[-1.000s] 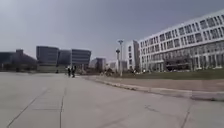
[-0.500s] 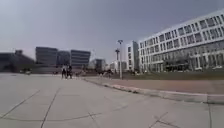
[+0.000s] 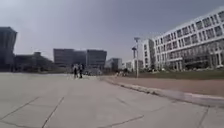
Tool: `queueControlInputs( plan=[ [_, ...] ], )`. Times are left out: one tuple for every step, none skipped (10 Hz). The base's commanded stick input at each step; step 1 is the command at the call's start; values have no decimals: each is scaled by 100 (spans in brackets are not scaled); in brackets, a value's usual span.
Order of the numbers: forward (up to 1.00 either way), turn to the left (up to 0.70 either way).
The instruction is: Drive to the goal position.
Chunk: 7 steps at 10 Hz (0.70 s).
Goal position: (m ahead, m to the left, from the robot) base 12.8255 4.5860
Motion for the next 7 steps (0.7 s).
queueControlInputs(
  plan=[
    [85, 34],
    [85, 34],
    [85, 34],
    [85, 34],
    [85, 34],
    [85, 22],
    [85, 4]
  ],
)
